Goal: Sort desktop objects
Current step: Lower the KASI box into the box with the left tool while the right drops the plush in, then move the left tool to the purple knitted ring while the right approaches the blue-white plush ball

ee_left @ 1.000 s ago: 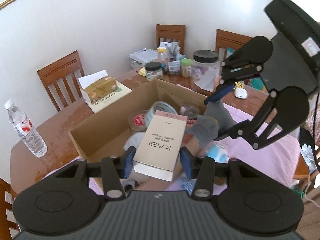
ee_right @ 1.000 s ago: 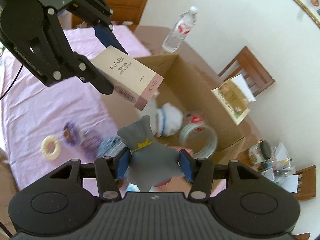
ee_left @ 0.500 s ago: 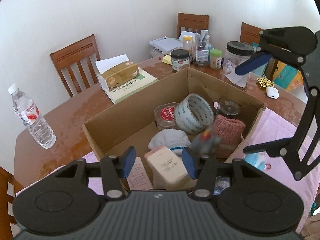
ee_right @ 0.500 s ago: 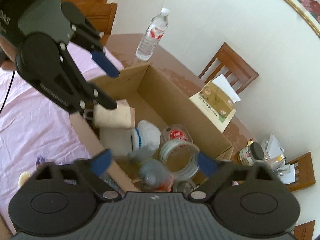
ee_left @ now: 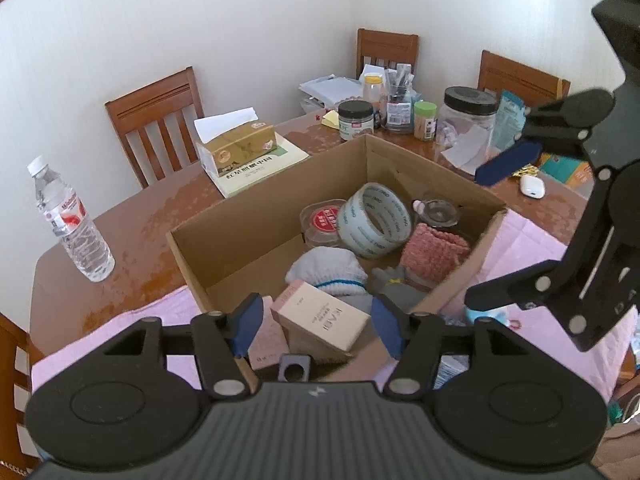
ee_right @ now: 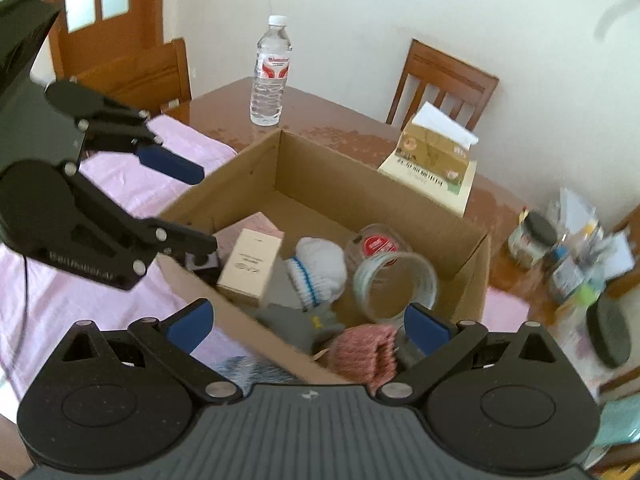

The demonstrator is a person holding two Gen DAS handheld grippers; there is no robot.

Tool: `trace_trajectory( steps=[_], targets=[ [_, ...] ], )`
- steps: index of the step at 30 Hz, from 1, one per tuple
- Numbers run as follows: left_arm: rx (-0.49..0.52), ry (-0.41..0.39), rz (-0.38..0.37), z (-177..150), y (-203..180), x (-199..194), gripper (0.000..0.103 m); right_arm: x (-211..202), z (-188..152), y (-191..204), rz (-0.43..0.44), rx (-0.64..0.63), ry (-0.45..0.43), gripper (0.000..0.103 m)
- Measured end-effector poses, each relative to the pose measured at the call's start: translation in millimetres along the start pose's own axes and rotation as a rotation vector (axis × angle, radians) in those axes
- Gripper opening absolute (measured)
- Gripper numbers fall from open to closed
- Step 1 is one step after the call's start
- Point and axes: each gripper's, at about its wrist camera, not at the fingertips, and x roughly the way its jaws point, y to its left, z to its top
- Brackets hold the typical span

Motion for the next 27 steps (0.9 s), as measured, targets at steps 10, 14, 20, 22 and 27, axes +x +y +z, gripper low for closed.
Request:
trace_trajectory(
  steps=[10,14,20,22,27],
  targets=[
    [-0.052,-0.002,-0.009,-22,-20,-28,0.071,-14,-28,6,0.041,0.166,0.014,0.103],
    [-0.094,0.016,-0.011,-33,-25,-32,0.074,-20,-40,11,0.032,0.179,0.007,0.103],
    [-0.155,0.051,-0.001,-51,-32,-31,0.076,-22,-62,14,0.048,0.212,-0.016,0.103],
    [-0.178,0.067,0.004,-57,-35,-28,0.077,-19,-68,16,0.049,0.232,-0.005,0.103],
    [-0.246,0.100,0.006,-71,-41,-16,0.077,-12,-77,14,0.047,0.310,0.022,0.103]
  ],
)
